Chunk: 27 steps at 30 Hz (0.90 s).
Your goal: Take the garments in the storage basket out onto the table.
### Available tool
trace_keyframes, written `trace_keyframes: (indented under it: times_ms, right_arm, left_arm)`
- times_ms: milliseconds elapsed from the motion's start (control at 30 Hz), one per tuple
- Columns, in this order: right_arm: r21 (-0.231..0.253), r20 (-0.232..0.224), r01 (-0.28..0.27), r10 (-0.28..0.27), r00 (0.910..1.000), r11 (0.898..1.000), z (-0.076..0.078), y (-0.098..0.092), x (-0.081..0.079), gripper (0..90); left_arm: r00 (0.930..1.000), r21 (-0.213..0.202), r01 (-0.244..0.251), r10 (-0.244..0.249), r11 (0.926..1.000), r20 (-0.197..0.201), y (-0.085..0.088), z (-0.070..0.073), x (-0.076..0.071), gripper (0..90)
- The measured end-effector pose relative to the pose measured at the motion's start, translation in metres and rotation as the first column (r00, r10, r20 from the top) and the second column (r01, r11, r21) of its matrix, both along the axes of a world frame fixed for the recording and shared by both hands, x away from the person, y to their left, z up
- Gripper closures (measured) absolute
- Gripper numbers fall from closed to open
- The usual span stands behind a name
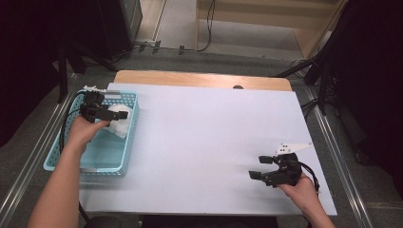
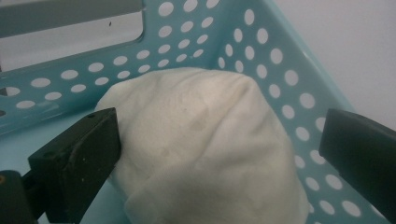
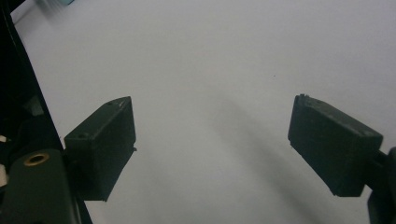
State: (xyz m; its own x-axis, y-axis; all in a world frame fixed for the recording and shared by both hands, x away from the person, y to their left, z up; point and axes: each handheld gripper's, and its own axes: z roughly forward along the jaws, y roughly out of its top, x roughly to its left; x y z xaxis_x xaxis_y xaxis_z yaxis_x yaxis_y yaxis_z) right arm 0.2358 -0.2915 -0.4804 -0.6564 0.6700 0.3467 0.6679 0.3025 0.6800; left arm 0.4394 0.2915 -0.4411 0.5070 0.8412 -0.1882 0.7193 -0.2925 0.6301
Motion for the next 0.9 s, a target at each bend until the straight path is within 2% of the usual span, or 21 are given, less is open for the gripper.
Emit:
trace_keyframes:
  times_ms: [133,233,333,533,600,733,900]
  right_arm:
    - [-0.004,0.0,-0.001,0.001,1.0,1.0,0.0,0.0,0.0,13.5]
    - [-0.003,0.001,-0.001,0.001,1.0,1.0,0.0,0.0,0.0,13.5]
    - [-0.003,0.0,-0.002,0.002,1.0,1.0,0.0,0.0,0.0,13.6]
    - [-0.002,-0.001,-0.003,0.003,1.0,1.0,-0.001,0.001,0.0,13.5]
    - [-0.002,-0.001,-0.002,0.002,1.0,1.0,-0.001,0.001,0.0,13.5]
    - [-0.003,0.0,-0.002,0.002,1.0,1.0,-0.001,0.001,0.0,13.5]
    - [-0.004,0.0,-0.004,0.004,1.0,1.0,-0.001,0.0,0.0,13.6]
  left_arm:
    - [0.9999,0.033,-0.002,0.002,0.9995,-0.011,-0.001,-0.004,0.001,0.0]
    - [1.0,0.042,-0.003,0.003,0.9991,-0.009,-0.001,-0.005,0.001,0.0]
    - [0.9996,0.059,-0.019,0.02,0.9981,-0.021,-0.002,-0.011,0.004,0.0]
    - [0.9984,0.053,-0.027,0.03,0.9982,-0.047,-0.002,-0.021,0.007,0.0]
    - [0.9986,0.047,-0.025,0.027,0.9986,-0.045,-0.003,-0.023,0.007,0.0]
    - [0.9979,0.054,-0.019,0.022,0.9983,-0.06,-0.005,-0.029,0.008,2.3]
    - [0.9993,0.054,-0.02,0.022,0.9983,-0.029,-0.005,-0.03,0.005,11.0]
